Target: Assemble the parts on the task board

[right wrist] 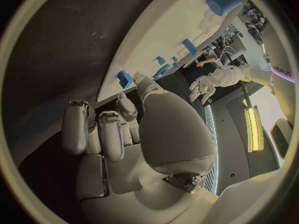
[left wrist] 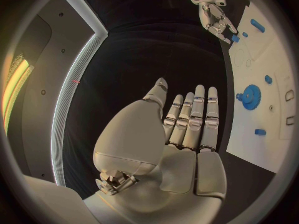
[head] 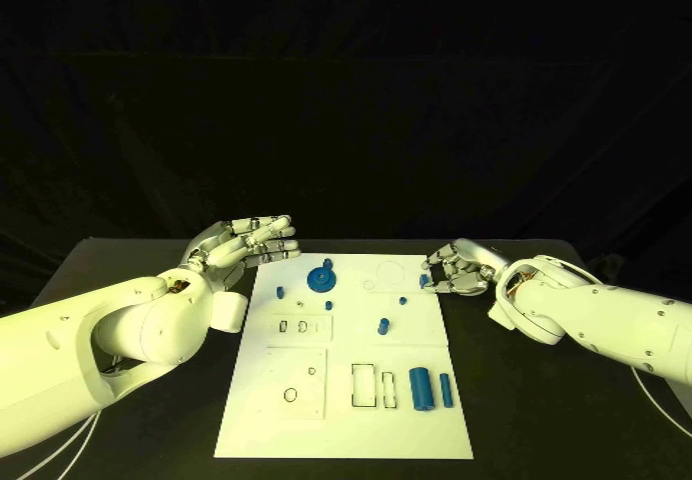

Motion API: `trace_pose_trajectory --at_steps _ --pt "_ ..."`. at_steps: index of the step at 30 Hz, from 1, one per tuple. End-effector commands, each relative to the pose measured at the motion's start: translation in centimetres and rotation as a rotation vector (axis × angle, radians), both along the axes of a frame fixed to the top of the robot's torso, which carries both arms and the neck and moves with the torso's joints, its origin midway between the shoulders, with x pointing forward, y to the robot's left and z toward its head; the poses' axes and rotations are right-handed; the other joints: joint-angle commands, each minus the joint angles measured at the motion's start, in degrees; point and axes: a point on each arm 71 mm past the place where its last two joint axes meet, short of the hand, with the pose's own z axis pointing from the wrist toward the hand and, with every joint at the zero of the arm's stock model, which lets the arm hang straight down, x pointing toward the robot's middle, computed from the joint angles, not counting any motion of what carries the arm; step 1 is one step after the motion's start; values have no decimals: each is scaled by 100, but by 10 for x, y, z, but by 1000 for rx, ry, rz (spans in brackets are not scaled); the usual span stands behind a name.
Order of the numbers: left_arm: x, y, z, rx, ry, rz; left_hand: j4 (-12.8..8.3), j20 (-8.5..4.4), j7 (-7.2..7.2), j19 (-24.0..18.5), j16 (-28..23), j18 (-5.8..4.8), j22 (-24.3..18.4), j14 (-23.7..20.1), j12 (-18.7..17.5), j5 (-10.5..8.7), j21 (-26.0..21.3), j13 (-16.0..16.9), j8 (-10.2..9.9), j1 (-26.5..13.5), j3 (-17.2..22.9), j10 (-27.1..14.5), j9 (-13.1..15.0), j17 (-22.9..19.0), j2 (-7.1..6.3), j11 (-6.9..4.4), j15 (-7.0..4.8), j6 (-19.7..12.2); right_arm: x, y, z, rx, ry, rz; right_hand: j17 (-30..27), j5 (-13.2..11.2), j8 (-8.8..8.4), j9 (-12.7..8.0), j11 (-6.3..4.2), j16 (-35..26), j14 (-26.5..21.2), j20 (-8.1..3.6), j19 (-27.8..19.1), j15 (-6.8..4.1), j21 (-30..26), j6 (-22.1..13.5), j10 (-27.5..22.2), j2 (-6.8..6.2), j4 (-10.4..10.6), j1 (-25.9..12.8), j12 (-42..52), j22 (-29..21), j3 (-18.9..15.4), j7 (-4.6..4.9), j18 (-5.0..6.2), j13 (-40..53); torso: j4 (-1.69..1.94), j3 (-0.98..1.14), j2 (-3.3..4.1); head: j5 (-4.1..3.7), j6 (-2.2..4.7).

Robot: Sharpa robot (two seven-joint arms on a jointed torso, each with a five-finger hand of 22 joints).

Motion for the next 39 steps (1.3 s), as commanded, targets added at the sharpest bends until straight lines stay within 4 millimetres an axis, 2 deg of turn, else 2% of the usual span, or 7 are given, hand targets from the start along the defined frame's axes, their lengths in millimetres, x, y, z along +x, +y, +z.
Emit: trace_pose_trajectory --at_steps 1,9,25,32,39 --pt "-1 -3 1 -11 -5 -22 -9 -6 298 27 34 49 -7 4 16 30 -22 6 34 60 9 -10 9 -10 14 -2 3 55 1 1 -1 -33 -6 8 905 -20 42 4 -7 35 469 9 62 4 41 56 60 81 -9 16 49 117 -14 -3 -22 27 -1 -3 -3 2 -1" --pt "-1 -3 1 -11 -4 -23 -22 -7 295 29 35 49 -7 6 29 30 -23 7 39 68 22 -3 11 -10 17 -5 1 66 4 3 -3 -42 5 1 968 -218 145 25 -53 66 486 -24 164 -34 150 250 265 240 -31 87 202 250 50 -50 -54 219 1 4 -1 9 -11" --pt "-1 -2 1 -11 -2 -25 -22 -7 295 29 35 49 -7 6 29 30 -23 7 39 68 22 -3 11 -10 17 -5 1 66 5 6 -7 -55 19 -3 991 -309 161 22 -64 77 492 -37 177 -46 160 286 286 254 -47 100 215 267 62 -63 -58 238 -1 4 1 33 -27" --pt "-1 -2 1 -11 -2 -25 -22 -7 295 29 35 49 -7 6 29 30 -23 7 39 68 22 -3 11 -10 17 -5 1 66 4 6 -9 -58 27 -7 998 -338 209 31 -90 81 494 -52 188 -64 168 373 315 303 -59 117 234 284 93 -94 -60 267 -5 6 1 33 -35" --pt "-1 -2 1 -10 -1 -24 -22 -7 295 29 35 49 -7 6 29 30 -23 7 39 68 22 -3 11 -10 17 -5 1 66 5 6 -10 -58 27 -8 1022 -319 334 66 -155 92 501 -93 222 -116 206 572 387 411 -88 160 278 337 169 -171 -71 334 -2 8 1 33 -47"
